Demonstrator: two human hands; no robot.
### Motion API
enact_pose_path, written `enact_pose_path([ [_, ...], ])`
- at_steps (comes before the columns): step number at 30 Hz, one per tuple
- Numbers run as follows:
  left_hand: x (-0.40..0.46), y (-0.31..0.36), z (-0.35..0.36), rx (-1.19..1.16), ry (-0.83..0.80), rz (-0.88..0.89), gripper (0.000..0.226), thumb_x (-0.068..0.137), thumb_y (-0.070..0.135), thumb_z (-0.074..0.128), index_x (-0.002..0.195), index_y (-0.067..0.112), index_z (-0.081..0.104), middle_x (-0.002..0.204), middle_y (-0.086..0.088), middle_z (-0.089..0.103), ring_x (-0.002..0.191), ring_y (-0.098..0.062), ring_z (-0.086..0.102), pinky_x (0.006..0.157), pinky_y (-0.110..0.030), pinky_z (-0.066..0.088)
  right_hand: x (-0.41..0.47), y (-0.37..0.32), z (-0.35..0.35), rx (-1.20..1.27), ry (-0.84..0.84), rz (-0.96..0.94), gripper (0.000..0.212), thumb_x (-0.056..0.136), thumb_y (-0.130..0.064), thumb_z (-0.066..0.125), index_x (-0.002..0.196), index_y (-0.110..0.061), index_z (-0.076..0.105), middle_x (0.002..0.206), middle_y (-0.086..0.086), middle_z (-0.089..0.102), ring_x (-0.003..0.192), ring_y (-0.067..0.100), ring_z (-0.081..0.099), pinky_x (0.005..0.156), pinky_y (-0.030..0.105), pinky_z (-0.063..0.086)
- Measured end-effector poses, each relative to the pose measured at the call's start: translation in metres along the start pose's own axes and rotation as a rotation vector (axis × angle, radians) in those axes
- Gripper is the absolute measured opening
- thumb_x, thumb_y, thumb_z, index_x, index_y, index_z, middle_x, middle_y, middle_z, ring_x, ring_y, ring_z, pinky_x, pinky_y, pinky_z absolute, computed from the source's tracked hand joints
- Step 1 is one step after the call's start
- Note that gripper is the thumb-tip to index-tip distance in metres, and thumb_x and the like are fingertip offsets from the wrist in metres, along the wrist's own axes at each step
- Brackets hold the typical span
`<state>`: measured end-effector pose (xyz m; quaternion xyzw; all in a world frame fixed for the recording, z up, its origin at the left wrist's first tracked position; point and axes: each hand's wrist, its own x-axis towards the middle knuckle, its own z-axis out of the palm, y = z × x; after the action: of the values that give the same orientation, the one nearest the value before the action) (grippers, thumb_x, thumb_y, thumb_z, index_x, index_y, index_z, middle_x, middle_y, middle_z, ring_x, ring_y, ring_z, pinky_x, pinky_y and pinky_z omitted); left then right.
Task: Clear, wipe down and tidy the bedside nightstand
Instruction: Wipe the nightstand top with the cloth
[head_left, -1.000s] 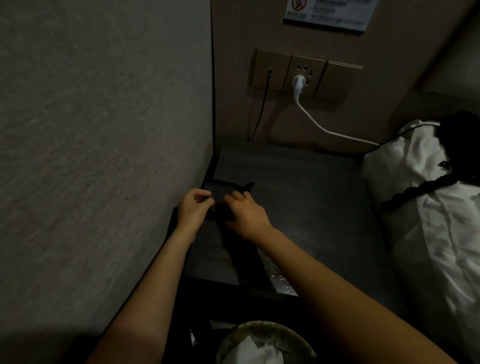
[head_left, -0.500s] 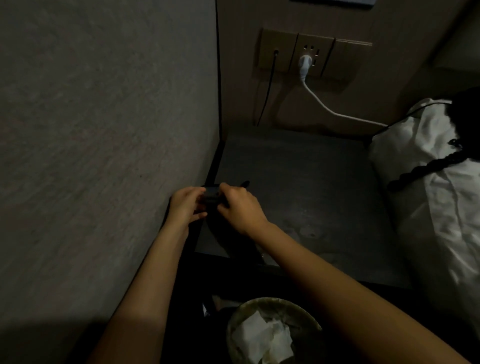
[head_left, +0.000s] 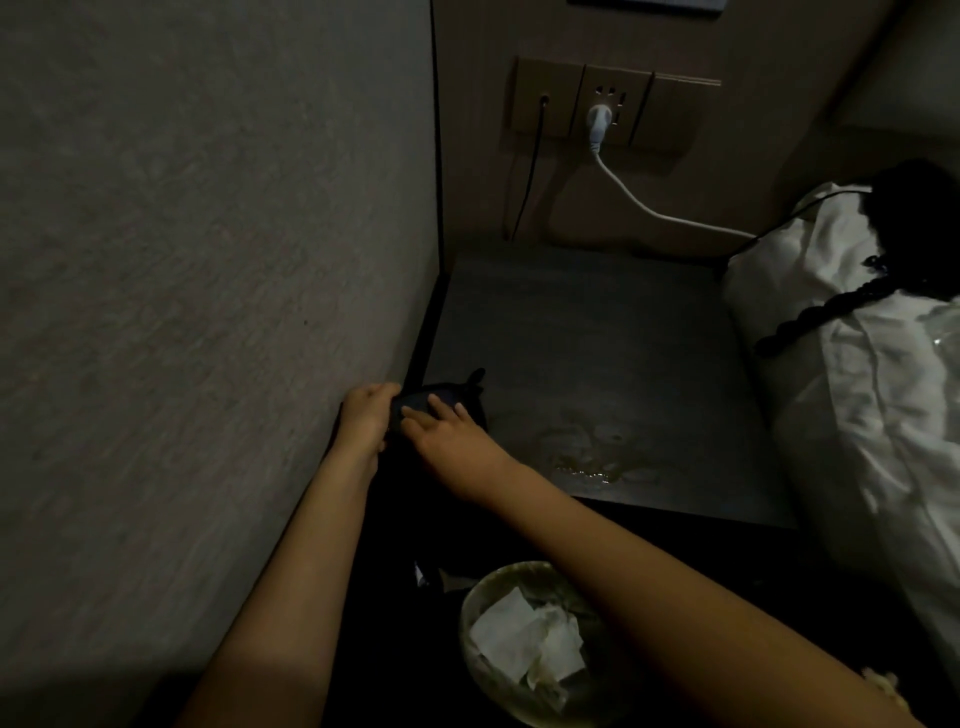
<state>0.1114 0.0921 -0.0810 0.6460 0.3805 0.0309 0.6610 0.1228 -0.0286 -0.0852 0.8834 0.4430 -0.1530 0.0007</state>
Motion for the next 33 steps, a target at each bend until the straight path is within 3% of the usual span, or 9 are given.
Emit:
enact_pose_path([
  [5,0.0,-0.002,0.002,0.01,-0.018,-0.036,0.01,0.096,0.021,0.049,0.102,0.019,0.056,0.099,-0.004,0.057,0.083,-0.018,0.052,0.058,-0.024,0.034,-0.005,-0.001,0.007,-0.082,-0.02,-0.029,0.051,0.103,-0.011,0.034,0.153,-0.008,0.021,0.165,0.007,0.009,0.151,0.039,0.004,0.119,0.06,0.014],
  [11,0.0,-0.003,0.0,0.081,-0.036,-0.086,0.033,0.096,0.025,0.049,0.124,0.01,0.058,0.121,-0.01,0.058,0.101,-0.026,0.054,0.074,-0.032,0.04,-0.011,0.0,0.012,-0.057,-0.004,-0.069,0.054,0.101,-0.012,0.04,0.152,-0.008,0.023,0.165,0.007,0.009,0.151,0.037,0.005,0.12,0.057,0.014],
  [14,0.002,-0.002,0.001,0.098,-0.031,-0.088,0.031,0.095,0.024,0.05,0.121,0.009,0.058,0.117,-0.011,0.059,0.095,-0.025,0.053,0.077,-0.036,0.039,-0.016,0.0,0.012,0.01,-0.007,-0.067,0.063,0.098,-0.027,0.049,0.152,-0.009,0.023,0.165,0.006,0.011,0.152,0.034,0.004,0.121,0.054,0.012],
  [17,0.006,-0.004,0.003,0.092,-0.019,-0.08,0.021,0.095,0.022,0.049,0.111,0.012,0.058,0.104,-0.009,0.056,0.088,-0.022,0.052,0.065,-0.028,0.038,-0.018,-0.004,0.01,0.088,0.018,-0.021,0.061,0.099,-0.04,0.046,0.149,-0.009,0.031,0.163,0.006,0.02,0.151,0.032,0.01,0.121,0.054,0.013],
  [21,0.013,-0.008,0.004,0.07,0.032,-0.021,0.016,0.097,0.018,0.046,0.089,0.008,0.057,0.09,-0.013,0.054,0.086,-0.023,0.05,0.067,-0.033,0.04,-0.007,-0.016,0.009,-0.025,0.179,-0.019,0.053,0.101,-0.029,0.042,0.148,-0.008,0.032,0.151,0.015,0.035,0.144,0.035,0.025,0.121,0.05,0.013],
  [24,0.015,-0.01,0.003,0.04,0.044,0.006,0.032,0.1,0.022,0.043,0.114,0.001,0.062,0.101,-0.014,0.059,0.093,-0.025,0.057,0.081,-0.037,0.045,0.011,-0.022,0.011,-0.095,0.204,-0.033,0.062,0.102,-0.025,0.038,0.155,-0.004,0.013,0.162,0.018,0.016,0.151,0.032,0.007,0.124,0.043,0.001],
  [26,0.018,-0.011,0.004,0.082,0.045,0.015,0.038,0.102,0.026,0.039,0.121,0.0,0.06,0.109,-0.015,0.061,0.104,-0.029,0.059,0.08,-0.035,0.044,0.022,-0.021,0.016,-0.118,0.198,0.016,0.061,0.105,-0.031,0.028,0.156,-0.005,0.006,0.165,0.015,0.004,0.153,0.027,-0.004,0.123,0.041,-0.004],
  [31,0.032,-0.008,0.008,0.201,0.04,0.013,0.037,0.104,0.023,0.034,0.08,0.006,0.057,0.084,-0.009,0.056,0.083,-0.025,0.054,0.065,-0.031,0.043,0.03,-0.016,0.038,-0.073,0.2,0.162,0.066,0.105,-0.046,0.015,0.157,-0.008,0.0,0.166,0.008,-0.003,0.153,0.019,-0.009,0.124,0.041,-0.004],
  [33,0.035,-0.011,0.009,0.205,0.04,0.034,0.037,0.104,0.025,0.033,0.095,0.003,0.06,0.092,-0.009,0.056,0.088,-0.023,0.052,0.071,-0.029,0.042,0.031,-0.016,0.042,-0.07,0.214,0.173,0.068,0.104,-0.047,0.015,0.156,-0.007,-0.001,0.166,0.009,-0.004,0.153,0.02,-0.008,0.124,0.04,-0.003],
])
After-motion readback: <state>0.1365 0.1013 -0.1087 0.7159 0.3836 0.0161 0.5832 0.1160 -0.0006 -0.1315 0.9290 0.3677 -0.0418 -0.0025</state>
